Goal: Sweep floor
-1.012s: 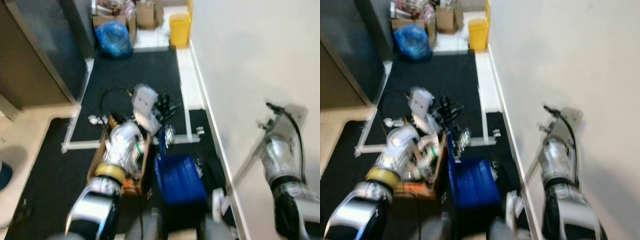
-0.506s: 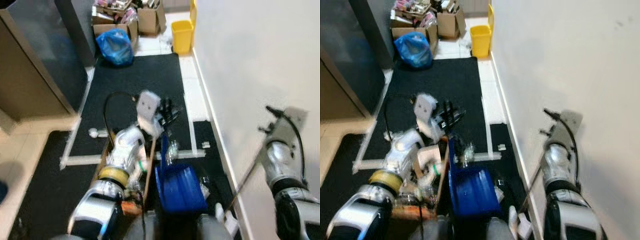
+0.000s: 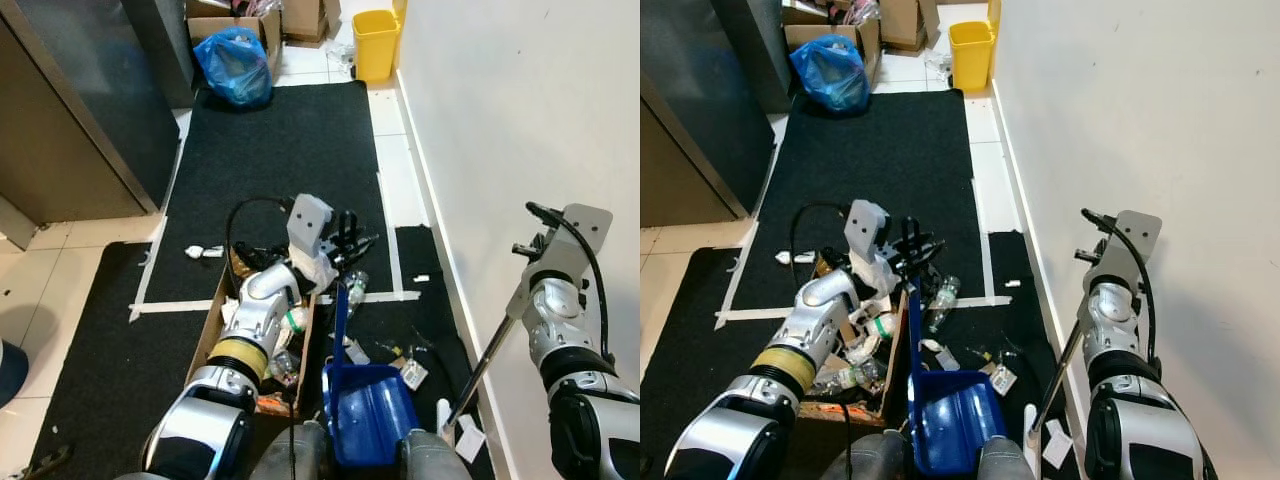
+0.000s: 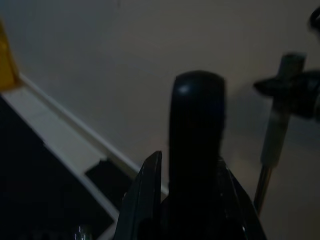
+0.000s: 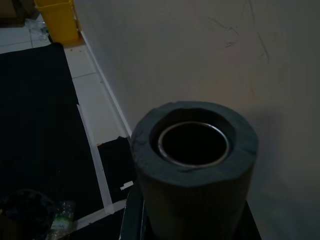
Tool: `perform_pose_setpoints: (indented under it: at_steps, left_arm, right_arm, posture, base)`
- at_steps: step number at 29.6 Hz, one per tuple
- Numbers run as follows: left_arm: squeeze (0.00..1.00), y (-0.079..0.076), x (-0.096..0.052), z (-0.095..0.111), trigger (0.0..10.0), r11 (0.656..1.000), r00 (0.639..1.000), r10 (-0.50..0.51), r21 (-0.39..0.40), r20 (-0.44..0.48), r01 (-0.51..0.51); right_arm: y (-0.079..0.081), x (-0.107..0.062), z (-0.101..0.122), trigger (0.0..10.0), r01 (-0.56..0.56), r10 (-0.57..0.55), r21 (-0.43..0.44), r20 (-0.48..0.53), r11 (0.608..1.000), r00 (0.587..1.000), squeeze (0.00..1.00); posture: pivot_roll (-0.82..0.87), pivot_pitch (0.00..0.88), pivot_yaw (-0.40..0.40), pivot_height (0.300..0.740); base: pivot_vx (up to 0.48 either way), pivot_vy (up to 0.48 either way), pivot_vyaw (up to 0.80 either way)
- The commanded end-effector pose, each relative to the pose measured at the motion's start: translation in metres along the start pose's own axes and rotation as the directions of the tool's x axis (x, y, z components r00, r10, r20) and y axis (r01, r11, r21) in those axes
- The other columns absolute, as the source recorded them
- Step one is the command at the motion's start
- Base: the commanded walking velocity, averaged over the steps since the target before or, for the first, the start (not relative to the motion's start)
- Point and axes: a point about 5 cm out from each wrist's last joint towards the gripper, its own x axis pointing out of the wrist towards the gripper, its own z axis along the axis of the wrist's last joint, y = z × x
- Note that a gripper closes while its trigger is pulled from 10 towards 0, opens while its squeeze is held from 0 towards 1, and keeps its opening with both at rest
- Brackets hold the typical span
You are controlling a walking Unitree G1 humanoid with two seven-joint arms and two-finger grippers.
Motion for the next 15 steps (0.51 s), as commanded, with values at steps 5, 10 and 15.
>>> perform_pose_setpoints:
  at_steps: [5,10,15]
  left_arm:
    - [0.0,0.032,-0.027,-0.008,10.0,0.961,0.962,0.273,0.056,-0.019,-0.272]
    - [0.0,0.057,-0.047,0.001,10.0,0.9,0.905,0.425,0.096,0.029,-0.425]
    - [0.0,0.087,-0.082,0.009,10.0,0.748,0.766,0.636,0.168,0.09,-0.642]
  right_arm:
    - [-0.004,0.0,0.005,10.0,0.005,-0.005,0.002,0.038,1.0,0.999,0.0]
    - [-0.003,0.0,0.004,10.0,0.003,-0.003,0.003,0.037,1.0,0.999,0.0]
    - [-0.001,0.0,0.005,10.0,-0.005,0.005,0.006,0.04,1.0,0.999,0.0]
  posture:
    - [0.02,0.035,0.028,0.74]
    - [0.03,0.039,0.023,0.74]
    - [0.03,0.041,0.024,0.74]
  base:
    - [0.0,0.0,0.0]
    - [0.0,0.0,0.0]
    - [0.0,0.0,0.0]
